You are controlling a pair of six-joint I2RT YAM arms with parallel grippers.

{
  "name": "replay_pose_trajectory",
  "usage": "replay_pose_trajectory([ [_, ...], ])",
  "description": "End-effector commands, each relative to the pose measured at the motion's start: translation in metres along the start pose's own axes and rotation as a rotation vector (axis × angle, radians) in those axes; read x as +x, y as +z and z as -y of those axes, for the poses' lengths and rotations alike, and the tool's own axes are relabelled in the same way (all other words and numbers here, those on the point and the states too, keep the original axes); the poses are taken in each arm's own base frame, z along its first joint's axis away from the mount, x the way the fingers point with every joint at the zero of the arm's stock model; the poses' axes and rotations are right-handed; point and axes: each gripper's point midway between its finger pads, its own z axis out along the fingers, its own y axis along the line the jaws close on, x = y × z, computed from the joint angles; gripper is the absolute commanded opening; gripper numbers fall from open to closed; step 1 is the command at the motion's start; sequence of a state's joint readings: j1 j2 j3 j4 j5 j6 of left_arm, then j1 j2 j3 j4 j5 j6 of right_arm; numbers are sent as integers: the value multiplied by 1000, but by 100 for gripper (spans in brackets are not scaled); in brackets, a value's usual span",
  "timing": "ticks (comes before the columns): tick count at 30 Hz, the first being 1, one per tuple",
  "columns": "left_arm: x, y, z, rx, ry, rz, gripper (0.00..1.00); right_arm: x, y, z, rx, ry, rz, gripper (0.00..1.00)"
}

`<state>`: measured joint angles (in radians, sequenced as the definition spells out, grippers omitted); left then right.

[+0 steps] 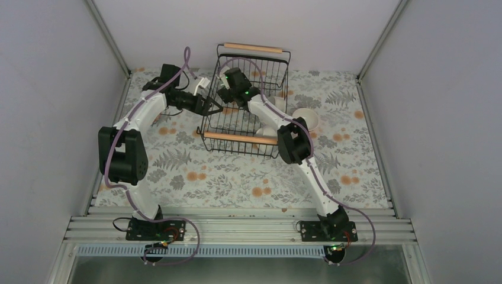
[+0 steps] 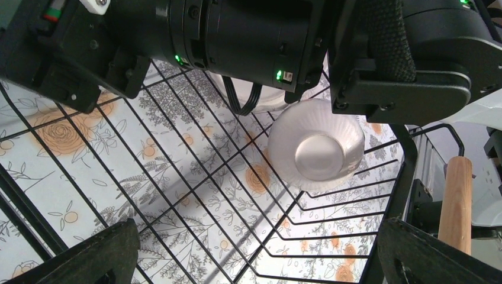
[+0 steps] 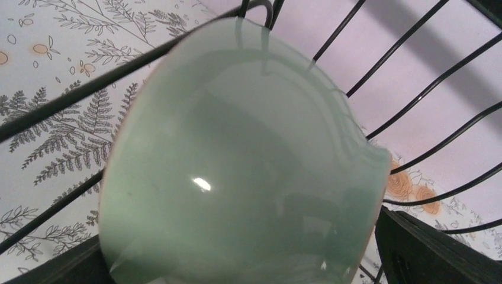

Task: Unload the bowls from the dish rack

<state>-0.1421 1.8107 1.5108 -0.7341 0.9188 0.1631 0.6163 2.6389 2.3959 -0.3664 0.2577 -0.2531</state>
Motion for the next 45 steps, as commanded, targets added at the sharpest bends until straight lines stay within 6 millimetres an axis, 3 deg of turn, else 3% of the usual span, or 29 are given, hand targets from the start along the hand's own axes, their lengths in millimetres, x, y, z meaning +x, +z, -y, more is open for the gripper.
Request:
replay_pose_trajectory([
  [1, 0, -1, 9, 30, 3, 9, 100, -21, -2, 4, 45, 4, 73, 92],
  [10, -3, -4, 14, 35, 20, 18, 100, -22, -8, 6, 21, 13, 65, 45],
  [18, -7, -8, 18, 32, 40, 23, 100, -34, -32, 25, 40, 36, 79, 36],
  [28, -23, -22, 31, 20, 96, 45, 100, -65, -73, 68, 74, 77, 131, 31],
  [34, -37, -32, 45, 33, 172, 59, 100, -69, -88, 92, 64, 122, 131, 31],
  [42, -67, -65, 66, -78, 308, 101, 100, -85, -133, 106, -71, 191, 161, 30],
  [45, -78, -80, 61, -194, 348, 115, 100, -90, -151, 109, -108, 206, 166, 30],
])
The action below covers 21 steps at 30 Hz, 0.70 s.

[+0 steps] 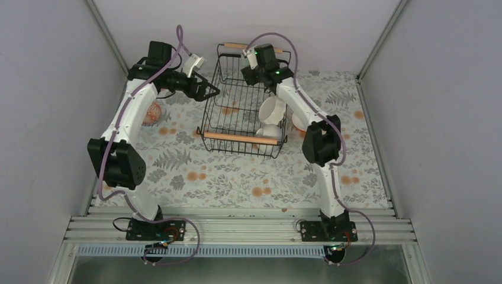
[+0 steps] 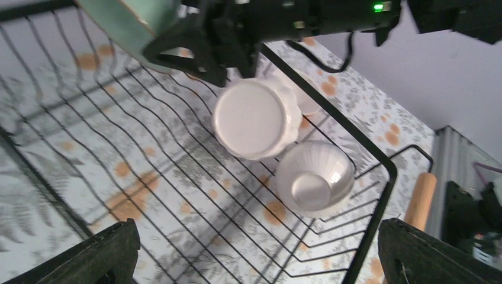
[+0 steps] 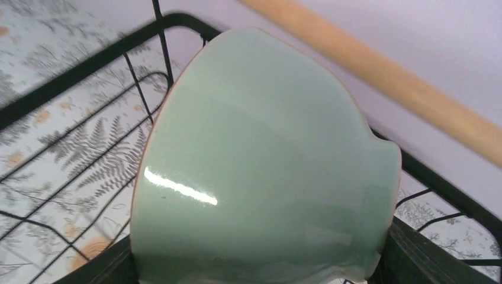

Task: Unload the bowls from the dish rack

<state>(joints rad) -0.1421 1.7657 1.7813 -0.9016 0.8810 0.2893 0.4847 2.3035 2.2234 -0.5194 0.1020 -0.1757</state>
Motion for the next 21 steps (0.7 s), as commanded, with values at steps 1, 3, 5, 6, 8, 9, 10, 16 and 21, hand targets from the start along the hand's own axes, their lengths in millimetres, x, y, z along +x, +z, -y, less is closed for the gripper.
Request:
replay_pose_trajectory([
  [1, -23, -34, 0, -172, 121, 20, 100, -60, -62, 1, -90, 57, 152, 30],
  [3, -23, -44, -8, -232, 132, 18, 100, -61, -73, 2, -123, 77, 144, 30],
  [5, -22, -55, -15, -284, 136, 18, 100, -62, -84, 3, -158, 101, 141, 30],
  [6, -21, -60, -20, -312, 134, 17, 100, -63, -92, 6, -170, 114, 144, 30],
  [8, -17, -69, -27, -351, 130, 19, 100, -63, -105, 12, -192, 137, 151, 29],
  [9, -16, -73, -30, -366, 128, 20, 100, -65, -113, 17, -199, 145, 158, 29],
  [10, -13, -77, -33, -380, 121, 22, 100, -63, -120, 21, -206, 149, 158, 30],
  [16, 3, -91, -47, -455, 104, 21, 100, -50, -165, 55, -252, 203, 138, 29],
  [21, 16, -87, -51, -447, 73, 49, 100, -25, -201, 74, -246, 218, 125, 29],
])
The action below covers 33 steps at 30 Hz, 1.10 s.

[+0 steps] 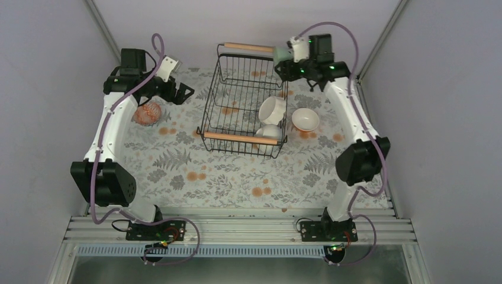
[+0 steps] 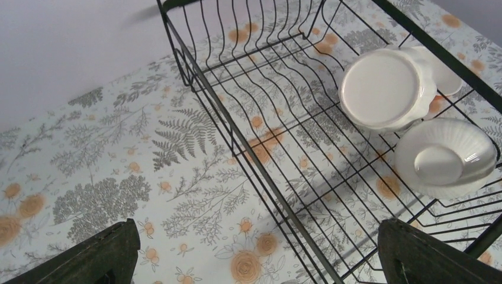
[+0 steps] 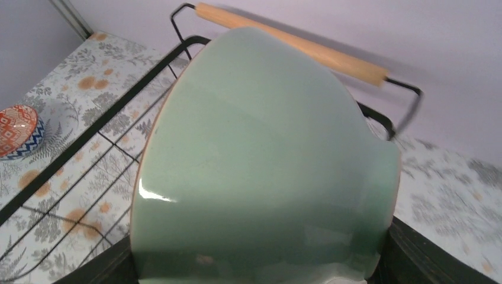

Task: Unload the bowls from the dish rack

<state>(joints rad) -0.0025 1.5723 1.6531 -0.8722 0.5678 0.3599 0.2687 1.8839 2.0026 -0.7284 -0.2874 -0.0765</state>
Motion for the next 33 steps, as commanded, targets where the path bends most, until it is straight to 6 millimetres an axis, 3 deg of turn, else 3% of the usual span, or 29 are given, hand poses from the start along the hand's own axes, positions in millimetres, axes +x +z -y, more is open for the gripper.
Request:
replay_pose_trajectory([
  [1, 1, -1, 0, -11, 2, 52, 100, -14, -59, -3, -40, -5, 94, 29],
  [6, 9, 6, -1, -2, -16, 46, 100, 5, -88, 11, -13, 20, 88, 29],
  [14, 11, 2, -1, -2, -16, 51, 100, 45, -112, 36, 25, 80, 50, 29],
  [24, 18, 4, -1, 0, -24, 49, 100, 102, -109, 60, 38, 152, -25, 29],
  [33, 16, 3, 1, 12, -29, 56, 100, 151, -83, 80, 13, 222, -101, 28],
])
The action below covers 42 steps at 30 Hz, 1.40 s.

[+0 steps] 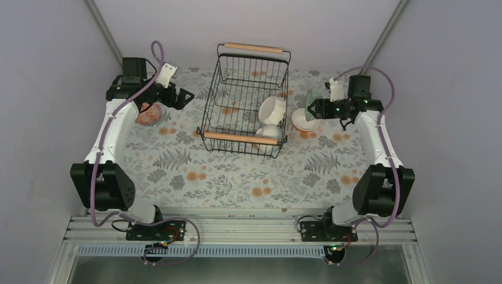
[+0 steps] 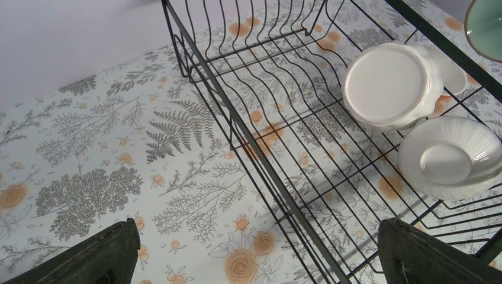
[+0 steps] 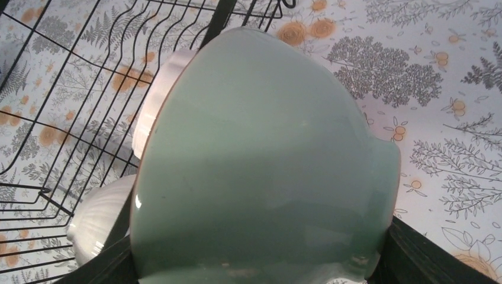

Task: Unload the bowls from the dish rack

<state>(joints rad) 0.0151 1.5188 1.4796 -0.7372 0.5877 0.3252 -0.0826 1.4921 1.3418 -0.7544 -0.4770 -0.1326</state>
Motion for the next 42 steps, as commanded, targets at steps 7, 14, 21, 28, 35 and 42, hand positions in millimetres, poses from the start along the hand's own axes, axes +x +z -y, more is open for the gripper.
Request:
replay_pose_trajectory([
  [7, -6, -7, 6, 20, 2, 34, 100, 3, 41, 10, -122, -37, 16, 28],
  [14, -4, -7, 6, 16, 1, 30, 100, 11, 75, 22, -183, 3, -48, 29],
  [21, -4, -7, 6, 20, -3, 32, 100, 10, 88, 26, -219, 26, -80, 31],
  [28, -1, -2, 7, 40, -16, 26, 100, 13, 85, 28, -212, 31, -101, 52],
  [35, 1, -1, 9, 53, -24, 26, 100, 10, 68, 27, -169, 7, -86, 58],
  [42, 0, -2, 11, 66, -31, 32, 100, 21, 73, 28, -169, 27, -120, 62],
])
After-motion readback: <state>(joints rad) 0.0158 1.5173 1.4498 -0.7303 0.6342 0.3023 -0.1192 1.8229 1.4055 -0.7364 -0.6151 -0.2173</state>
